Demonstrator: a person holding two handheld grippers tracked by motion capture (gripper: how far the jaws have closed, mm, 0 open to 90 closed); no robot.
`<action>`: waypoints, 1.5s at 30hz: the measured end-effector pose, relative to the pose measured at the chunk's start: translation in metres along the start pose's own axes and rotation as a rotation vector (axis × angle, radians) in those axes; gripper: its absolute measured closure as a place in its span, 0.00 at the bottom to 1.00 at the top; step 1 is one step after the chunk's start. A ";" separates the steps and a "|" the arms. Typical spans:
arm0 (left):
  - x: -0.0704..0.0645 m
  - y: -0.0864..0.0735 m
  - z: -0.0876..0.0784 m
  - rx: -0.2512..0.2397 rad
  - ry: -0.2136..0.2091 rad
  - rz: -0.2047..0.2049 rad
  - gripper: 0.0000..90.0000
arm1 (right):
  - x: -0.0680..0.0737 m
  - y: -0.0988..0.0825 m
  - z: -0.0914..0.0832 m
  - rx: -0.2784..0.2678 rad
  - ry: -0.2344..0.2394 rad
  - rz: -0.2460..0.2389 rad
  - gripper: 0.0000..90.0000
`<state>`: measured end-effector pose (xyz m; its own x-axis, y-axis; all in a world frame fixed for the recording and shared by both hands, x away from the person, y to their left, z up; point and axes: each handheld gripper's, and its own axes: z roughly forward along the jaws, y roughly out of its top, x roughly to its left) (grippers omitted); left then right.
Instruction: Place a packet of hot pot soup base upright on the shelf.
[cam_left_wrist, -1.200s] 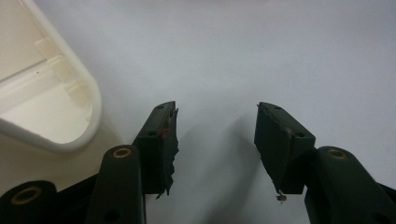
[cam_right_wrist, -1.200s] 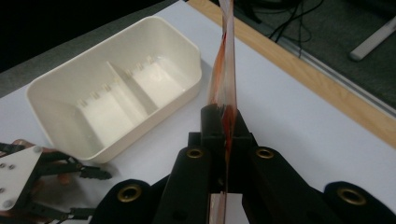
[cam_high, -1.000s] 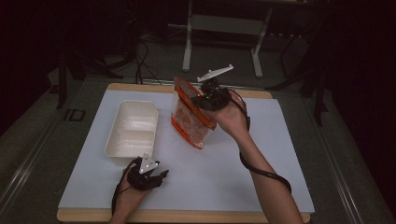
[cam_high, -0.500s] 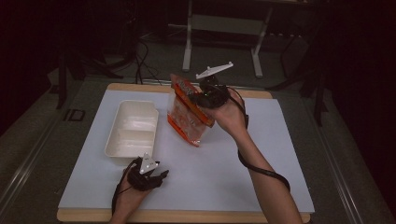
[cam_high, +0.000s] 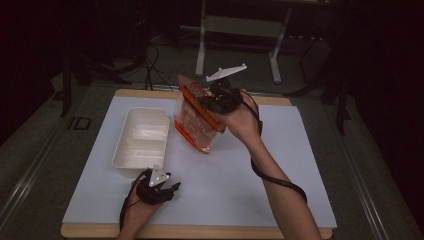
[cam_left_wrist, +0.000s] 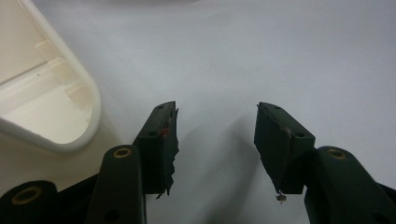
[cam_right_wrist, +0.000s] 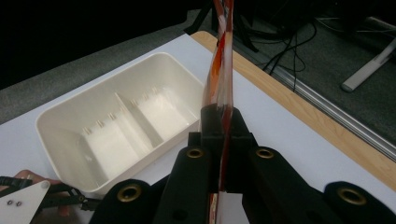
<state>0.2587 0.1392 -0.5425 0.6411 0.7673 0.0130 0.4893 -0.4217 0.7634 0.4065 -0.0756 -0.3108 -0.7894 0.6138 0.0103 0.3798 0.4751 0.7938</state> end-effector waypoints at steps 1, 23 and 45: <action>0.000 0.000 0.000 0.000 0.000 0.000 0.55 | 0.000 0.000 0.000 0.000 0.000 0.000 1.00; 0.000 0.000 0.000 -0.003 -0.001 0.001 0.55 | 0.012 0.017 0.006 -0.049 0.013 -0.007 1.00; 0.000 0.000 0.000 -0.006 -0.004 -0.007 0.54 | 0.030 0.039 0.017 -0.076 0.039 -0.033 1.00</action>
<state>0.2588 0.1396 -0.5426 0.6402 0.7682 0.0051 0.4898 -0.4133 0.7676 0.4054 -0.0281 -0.2898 -0.8195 0.5731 0.0061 0.3170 0.4444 0.8379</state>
